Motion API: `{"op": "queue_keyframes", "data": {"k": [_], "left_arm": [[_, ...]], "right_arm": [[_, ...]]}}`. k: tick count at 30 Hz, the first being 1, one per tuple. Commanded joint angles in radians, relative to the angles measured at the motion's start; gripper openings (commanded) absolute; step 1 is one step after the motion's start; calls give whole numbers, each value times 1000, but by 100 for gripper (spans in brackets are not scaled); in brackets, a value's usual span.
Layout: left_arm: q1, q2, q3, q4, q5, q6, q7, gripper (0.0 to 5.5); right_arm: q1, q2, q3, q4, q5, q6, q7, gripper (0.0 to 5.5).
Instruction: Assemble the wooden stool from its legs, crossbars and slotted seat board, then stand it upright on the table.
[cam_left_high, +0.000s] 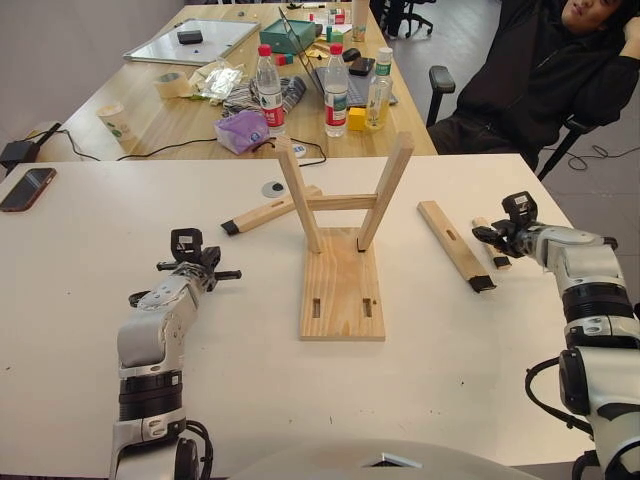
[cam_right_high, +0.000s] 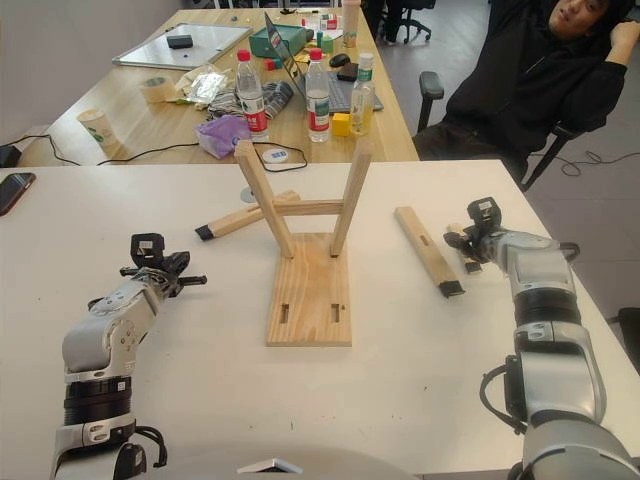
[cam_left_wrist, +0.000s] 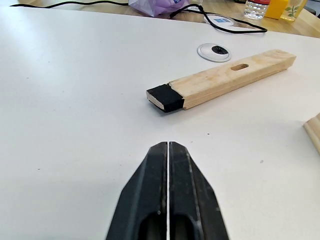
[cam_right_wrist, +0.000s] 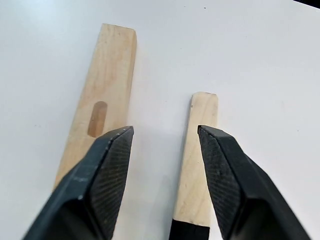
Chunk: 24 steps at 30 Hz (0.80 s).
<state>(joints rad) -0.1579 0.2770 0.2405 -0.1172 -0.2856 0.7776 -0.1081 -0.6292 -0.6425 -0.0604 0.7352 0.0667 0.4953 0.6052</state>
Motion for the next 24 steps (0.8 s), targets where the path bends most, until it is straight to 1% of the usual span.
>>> {"op": "queue_keyframes", "data": {"k": [1, 5, 10, 12, 14, 17, 18, 20, 21, 23, 24], "left_arm": [[0, 5, -7, -8, 10, 2, -2, 0], [2, 15, -4, -18, 8, 9, -9, 0], [-29, 31, -6, -10, 14, 0, -15, 0], [-89, 74, -40, 63, 54, -81, -53, 0], [-179, 135, -103, 212, 103, -217, -160, 0], [-327, 198, -171, 561, 169, -414, -308, 0], [-372, 203, -171, 670, 172, -460, -341, 20], [-459, 213, -160, 878, 184, -544, -363, 42], [-492, 220, -161, 968, 196, -583, -366, 63], [-544, 237, -184, 1116, 238, -665, -370, 97], [-564, 246, -192, 1178, 259, -701, -370, 123]], "right_arm": [[17, -17, -9, 35, -11, -25, -6, 236], [45, -31, -11, 48, -8, -14, 11, 236], [80, -18, -5, 99, -10, -5, 29, 236], [110, -15, -13, 99, -2, 4, 35, 207], [124, -11, -25, 116, 6, 4, 32, 162], [127, -8, -28, 146, 3, -11, 26, 119], [126, -9, -28, 152, 0, -16, 24, 99], [120, -12, -28, 165, -3, -26, 23, 75], [116, -13, -25, 170, -6, -30, 26, 55], [111, -13, -18, 175, -9, -36, 31, 21], [108, -10, -12, 177, -12, -38, 35, 0]]}}
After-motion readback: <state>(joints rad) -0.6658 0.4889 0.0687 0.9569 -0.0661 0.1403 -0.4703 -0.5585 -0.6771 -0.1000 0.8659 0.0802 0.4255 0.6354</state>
